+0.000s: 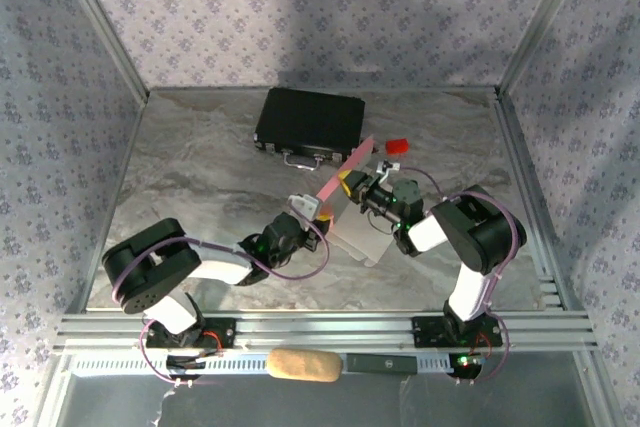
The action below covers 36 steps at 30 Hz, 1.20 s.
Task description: Fold the paper box
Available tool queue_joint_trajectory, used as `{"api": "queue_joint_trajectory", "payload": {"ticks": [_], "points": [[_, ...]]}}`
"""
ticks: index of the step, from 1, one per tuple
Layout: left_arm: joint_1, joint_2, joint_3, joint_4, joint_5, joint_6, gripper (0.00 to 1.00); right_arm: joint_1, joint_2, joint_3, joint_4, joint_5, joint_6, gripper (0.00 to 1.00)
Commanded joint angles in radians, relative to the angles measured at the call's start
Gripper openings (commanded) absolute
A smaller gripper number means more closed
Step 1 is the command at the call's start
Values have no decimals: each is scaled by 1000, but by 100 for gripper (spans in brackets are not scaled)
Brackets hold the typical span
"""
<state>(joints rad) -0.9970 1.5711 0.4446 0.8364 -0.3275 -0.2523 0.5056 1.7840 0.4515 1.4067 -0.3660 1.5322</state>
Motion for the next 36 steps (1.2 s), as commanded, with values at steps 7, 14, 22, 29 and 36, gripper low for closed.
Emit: {"api": "queue_joint_trajectory", "payload": {"ticks": [7,14,22,29,36], "points": [[-33,47,71,69,-184,-3,38,42,14,-40,-11,-7,-40,0],[-47,76,88,60,-244,-10,30,53,17,-35,-27,6,-29,0],[-77,100,121,27,-351,-34,21,79,14,-38,-43,49,-10,0],[-113,125,175,-46,-507,-75,10,131,-25,-45,-87,134,22,0],[-112,125,199,-108,-584,-111,10,211,-75,-67,-140,294,57,0]]}}
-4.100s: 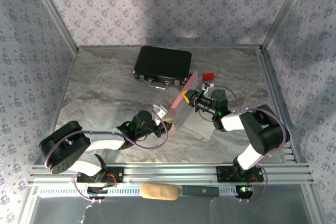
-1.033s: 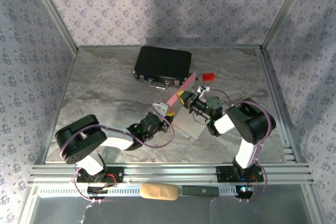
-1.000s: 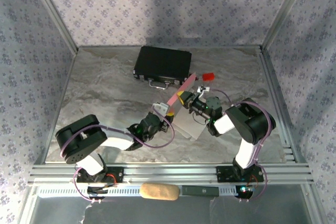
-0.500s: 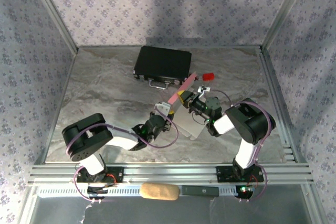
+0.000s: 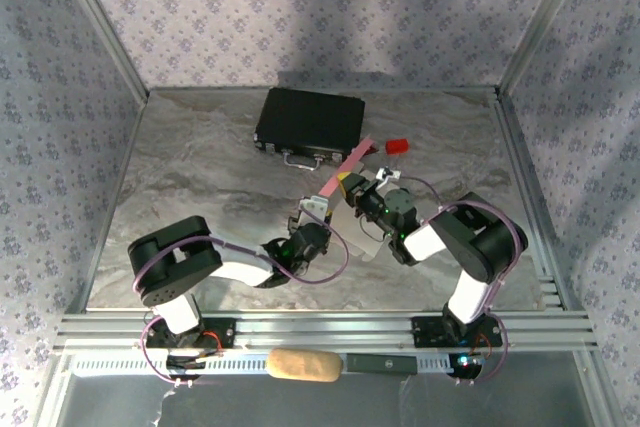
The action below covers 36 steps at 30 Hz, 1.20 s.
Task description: Fold the paper box
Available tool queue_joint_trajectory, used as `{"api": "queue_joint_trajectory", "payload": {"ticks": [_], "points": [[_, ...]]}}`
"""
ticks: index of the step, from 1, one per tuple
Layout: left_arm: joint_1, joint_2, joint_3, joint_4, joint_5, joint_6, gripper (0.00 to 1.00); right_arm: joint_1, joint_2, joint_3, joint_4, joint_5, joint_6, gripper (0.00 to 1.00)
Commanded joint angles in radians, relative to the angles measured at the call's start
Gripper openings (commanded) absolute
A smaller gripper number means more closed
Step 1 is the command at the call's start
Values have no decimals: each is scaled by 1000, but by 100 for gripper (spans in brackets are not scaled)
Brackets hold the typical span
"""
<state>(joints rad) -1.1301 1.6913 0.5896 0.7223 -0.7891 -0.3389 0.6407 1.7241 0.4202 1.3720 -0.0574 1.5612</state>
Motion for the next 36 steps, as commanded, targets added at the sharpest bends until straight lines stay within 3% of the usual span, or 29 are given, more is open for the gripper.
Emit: {"api": "queue_joint_trajectory", "payload": {"ticks": [1,10,14,24,28,36], "points": [[24,0,57,-9,-124,-30,10,88,-19,-37,-110,7,36,0],[71,-70,13,-44,-73,-39,19,175,-51,-19,-226,169,133,0],[86,-88,1,-39,-52,-30,27,198,-84,-10,-306,229,171,0],[112,-108,-8,-60,-59,-37,36,239,-154,25,-508,346,251,0],[119,-112,-11,-63,-58,-34,34,243,-138,27,-492,365,273,0],[140,-134,-37,-69,-53,-39,22,271,-170,56,-625,442,326,0]]}}
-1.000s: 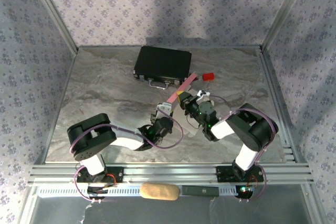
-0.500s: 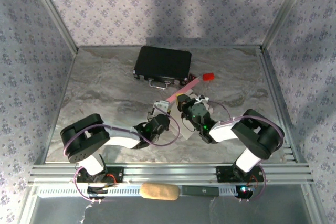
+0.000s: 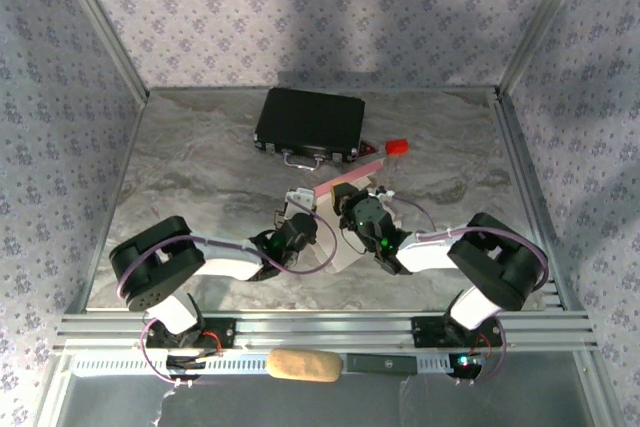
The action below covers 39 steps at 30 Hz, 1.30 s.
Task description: Fold the paper box
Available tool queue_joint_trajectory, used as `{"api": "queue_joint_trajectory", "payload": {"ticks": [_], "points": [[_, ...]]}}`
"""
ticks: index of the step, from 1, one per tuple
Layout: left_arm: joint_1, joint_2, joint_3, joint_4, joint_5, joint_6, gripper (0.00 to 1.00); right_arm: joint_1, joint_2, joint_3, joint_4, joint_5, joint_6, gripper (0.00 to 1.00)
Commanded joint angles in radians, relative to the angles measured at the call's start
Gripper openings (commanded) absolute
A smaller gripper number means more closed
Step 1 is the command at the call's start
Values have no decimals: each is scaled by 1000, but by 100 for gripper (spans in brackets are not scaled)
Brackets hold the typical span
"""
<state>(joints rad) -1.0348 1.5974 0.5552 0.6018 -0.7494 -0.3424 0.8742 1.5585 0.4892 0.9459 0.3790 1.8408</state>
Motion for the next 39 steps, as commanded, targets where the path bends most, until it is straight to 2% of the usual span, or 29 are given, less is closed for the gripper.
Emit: {"api": "queue_joint_trajectory", "payload": {"ticks": [1,10,13,14,16,20,23,29,39], "points": [[47,-42,-4,52,-90,-35,22,43,-10,-7,-221,16,57,0],[65,-43,15,14,-90,-39,13,138,-76,45,-469,196,203,0],[74,-39,30,-19,-89,-53,6,168,-65,63,-511,241,264,0],[77,-42,39,-40,-87,-63,0,169,-51,60,-495,248,285,0],[85,-43,45,-58,-72,-81,0,171,-26,54,-443,257,307,0],[90,-43,46,-56,-60,-79,0,170,-21,78,-480,259,346,0],[98,-44,36,-54,-43,-74,10,172,-26,94,-526,258,374,0],[127,-53,-20,17,25,-40,17,162,-43,125,-630,256,423,0],[184,-23,-74,199,192,68,18,137,-46,166,-708,224,439,0]]}}
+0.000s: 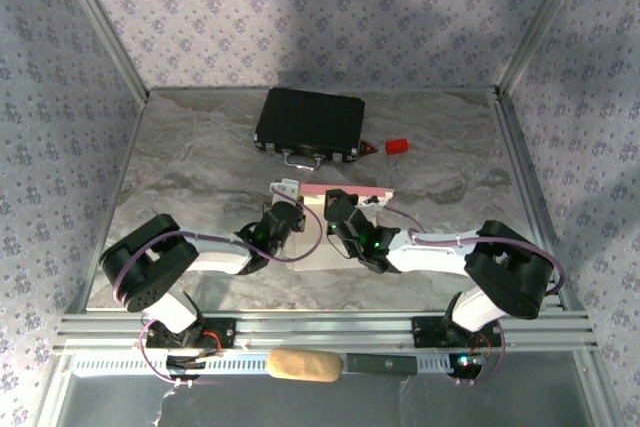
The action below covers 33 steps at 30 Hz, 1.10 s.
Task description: Fold the paper box
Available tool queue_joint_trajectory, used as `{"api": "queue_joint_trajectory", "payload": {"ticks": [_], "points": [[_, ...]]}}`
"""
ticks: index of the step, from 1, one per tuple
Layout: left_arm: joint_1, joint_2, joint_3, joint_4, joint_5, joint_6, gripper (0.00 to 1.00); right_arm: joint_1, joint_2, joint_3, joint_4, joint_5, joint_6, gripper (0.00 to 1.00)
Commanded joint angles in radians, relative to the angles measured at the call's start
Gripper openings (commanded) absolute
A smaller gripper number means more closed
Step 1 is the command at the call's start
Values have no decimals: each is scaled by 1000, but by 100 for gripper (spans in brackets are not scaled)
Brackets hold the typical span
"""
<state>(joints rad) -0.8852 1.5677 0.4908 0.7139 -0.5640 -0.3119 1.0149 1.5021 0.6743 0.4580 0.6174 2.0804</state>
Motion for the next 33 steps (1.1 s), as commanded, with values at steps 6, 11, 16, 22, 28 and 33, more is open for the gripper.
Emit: {"api": "queue_joint_trajectory", "payload": {"ticks": [6,11,16,22,28,33], "points": [[60,54,-53,223,44,48,21,-20,33,-9,-215,-38,211,0],[75,100,-69,300,70,39,22,-32,32,-5,-239,-46,218,0],[80,137,-76,360,80,31,22,-46,34,-3,-240,-68,219,0],[85,151,-54,337,101,27,12,-61,40,-3,-239,-92,214,0],[85,149,-36,317,118,31,3,-72,56,3,-227,-113,210,0],[73,137,-8,270,112,32,9,-74,70,10,-214,-131,205,0]]}}
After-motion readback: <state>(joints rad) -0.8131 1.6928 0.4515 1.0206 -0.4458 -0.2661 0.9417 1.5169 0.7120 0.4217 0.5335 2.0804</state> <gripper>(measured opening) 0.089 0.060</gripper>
